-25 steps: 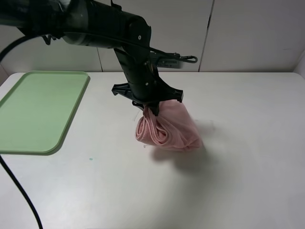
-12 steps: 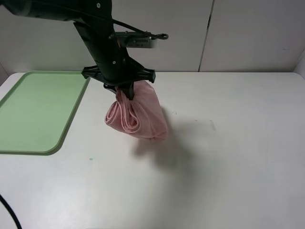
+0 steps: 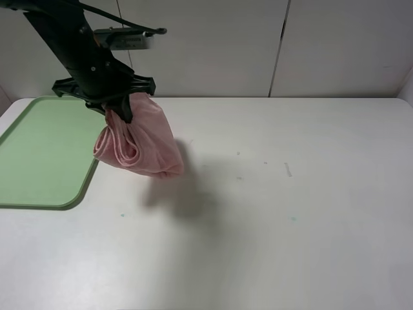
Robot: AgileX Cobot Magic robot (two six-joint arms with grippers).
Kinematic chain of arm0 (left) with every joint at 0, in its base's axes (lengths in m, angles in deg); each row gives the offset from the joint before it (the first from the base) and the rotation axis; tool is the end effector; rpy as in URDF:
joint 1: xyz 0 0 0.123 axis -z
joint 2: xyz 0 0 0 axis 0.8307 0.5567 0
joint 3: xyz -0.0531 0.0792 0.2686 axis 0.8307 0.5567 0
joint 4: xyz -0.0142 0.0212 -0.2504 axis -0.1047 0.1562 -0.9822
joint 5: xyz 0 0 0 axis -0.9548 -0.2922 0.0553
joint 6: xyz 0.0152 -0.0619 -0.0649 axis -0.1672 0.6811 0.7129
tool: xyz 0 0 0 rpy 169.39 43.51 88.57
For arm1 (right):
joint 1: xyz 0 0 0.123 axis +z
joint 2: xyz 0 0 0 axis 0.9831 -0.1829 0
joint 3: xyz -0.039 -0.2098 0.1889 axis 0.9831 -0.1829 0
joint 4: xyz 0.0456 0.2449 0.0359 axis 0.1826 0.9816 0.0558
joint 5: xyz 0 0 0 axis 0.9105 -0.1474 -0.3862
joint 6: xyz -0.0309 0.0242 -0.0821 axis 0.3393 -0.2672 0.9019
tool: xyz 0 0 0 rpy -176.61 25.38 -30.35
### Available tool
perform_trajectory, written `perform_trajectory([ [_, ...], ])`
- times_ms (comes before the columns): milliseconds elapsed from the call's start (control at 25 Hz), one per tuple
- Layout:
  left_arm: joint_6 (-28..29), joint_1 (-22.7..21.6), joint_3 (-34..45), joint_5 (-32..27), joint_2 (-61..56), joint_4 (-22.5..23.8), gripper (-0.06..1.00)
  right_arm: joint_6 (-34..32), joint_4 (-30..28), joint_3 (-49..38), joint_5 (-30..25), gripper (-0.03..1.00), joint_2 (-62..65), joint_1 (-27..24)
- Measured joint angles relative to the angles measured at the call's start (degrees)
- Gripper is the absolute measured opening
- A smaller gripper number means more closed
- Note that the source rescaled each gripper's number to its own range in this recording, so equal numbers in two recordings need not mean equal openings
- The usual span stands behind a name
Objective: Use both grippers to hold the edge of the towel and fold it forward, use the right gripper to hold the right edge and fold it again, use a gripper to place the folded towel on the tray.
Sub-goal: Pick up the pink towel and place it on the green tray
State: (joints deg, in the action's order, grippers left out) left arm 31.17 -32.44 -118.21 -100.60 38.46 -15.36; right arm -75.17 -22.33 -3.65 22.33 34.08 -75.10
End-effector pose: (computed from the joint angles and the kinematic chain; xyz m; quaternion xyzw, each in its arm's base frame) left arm 0.3394 -0.1471 0.2393 0.0770 0.9766 -0.0555 0.1930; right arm -0.0039 0.0002 0.2778 0.0020 0.8453 0.0457 0.5323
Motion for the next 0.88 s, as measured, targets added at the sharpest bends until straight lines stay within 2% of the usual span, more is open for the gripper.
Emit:
perform_trajectory([
  [600, -5.46, -15.41, 0.05, -1.71, -2.18, 0.00, 0.15, 0.00, 0.00, 0.00, 0.00, 1.00, 0.00, 0.00],
  [880, -7.08, -22.02, 0.05, 1.15, -2.18, 0.00, 0.15, 0.00, 0.00, 0.00, 0.00, 1.00, 0.00, 0.00],
])
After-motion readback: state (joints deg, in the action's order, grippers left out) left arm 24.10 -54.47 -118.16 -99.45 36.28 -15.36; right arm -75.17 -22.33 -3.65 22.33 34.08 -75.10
